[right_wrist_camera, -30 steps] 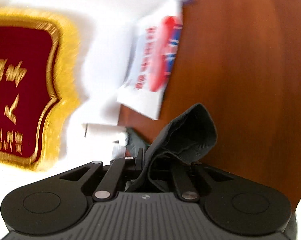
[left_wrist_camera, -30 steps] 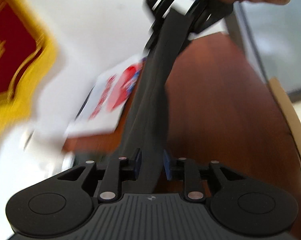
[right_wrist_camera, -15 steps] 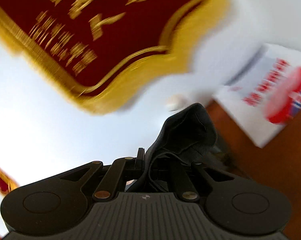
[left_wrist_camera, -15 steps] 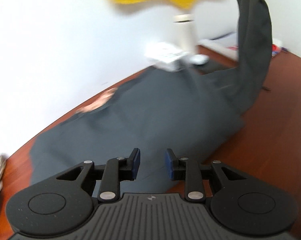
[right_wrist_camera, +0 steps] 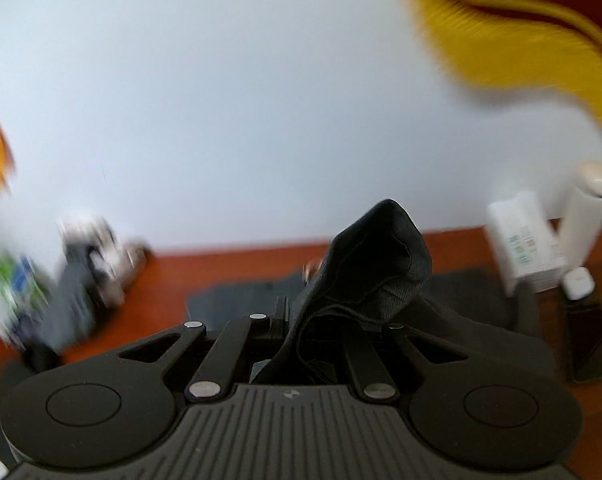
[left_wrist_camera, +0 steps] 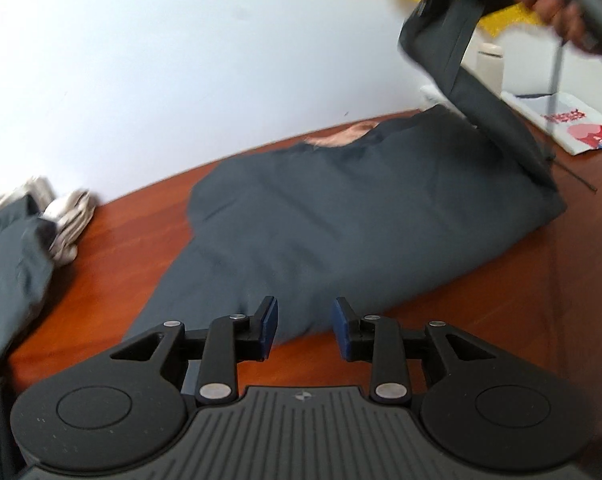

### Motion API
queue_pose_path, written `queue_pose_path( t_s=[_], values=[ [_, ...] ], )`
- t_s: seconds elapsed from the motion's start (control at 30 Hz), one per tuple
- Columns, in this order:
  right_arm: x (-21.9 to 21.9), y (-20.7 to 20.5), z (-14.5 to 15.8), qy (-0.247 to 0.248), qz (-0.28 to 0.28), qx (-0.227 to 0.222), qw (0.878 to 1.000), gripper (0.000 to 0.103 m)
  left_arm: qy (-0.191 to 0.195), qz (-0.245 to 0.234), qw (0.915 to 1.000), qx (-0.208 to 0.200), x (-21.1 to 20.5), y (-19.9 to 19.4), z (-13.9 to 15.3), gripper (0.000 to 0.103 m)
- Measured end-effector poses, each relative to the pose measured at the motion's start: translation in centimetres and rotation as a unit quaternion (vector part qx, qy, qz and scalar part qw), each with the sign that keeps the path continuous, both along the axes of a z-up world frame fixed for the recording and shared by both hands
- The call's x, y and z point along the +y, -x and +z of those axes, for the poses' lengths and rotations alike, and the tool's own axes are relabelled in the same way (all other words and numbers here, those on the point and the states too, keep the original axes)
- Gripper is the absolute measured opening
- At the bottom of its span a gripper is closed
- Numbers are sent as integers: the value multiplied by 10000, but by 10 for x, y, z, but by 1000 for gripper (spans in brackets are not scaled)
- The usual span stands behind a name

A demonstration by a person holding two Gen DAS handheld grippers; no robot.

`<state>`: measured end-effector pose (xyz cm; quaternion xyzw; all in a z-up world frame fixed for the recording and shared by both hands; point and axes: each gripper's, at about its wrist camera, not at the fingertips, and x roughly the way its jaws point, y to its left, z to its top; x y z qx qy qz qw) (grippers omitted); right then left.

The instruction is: Fold clothes

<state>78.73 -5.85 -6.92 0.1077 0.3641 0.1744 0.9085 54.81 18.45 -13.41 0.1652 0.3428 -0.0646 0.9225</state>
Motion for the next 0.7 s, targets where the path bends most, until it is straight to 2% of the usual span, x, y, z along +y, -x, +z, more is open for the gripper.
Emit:
queue_pose_path(
  t_s=[0.1,0.3,0.33,0.37,0.43,0.5,0.7],
  values=[
    [52,-15,-39,580,189,393,9974,5,-46,72,9999,70,28,9,0,32],
    [86,-25,-78,1122,313,754,9903,6,-105,219,9996,137,60,13,-5,32],
    [88,-27,-82,1158,326,814,9894,7,-96,257,9995,147,65,14,-6,32],
    [90,-27,-87,1207,352,883,9881,13,-88,287,9994,155,70,15,-6,32],
    [93,-26,-91,1241,391,924,9872,20,-71,330,9993,170,76,16,-6,34],
    [96,-23,-90,1175,515,901,9876,32,-47,367,9991,183,80,16,-6,35],
    [91,-8,-69,622,548,562,9950,43,24,553,9983,204,95,24,-7,41]
  ],
)
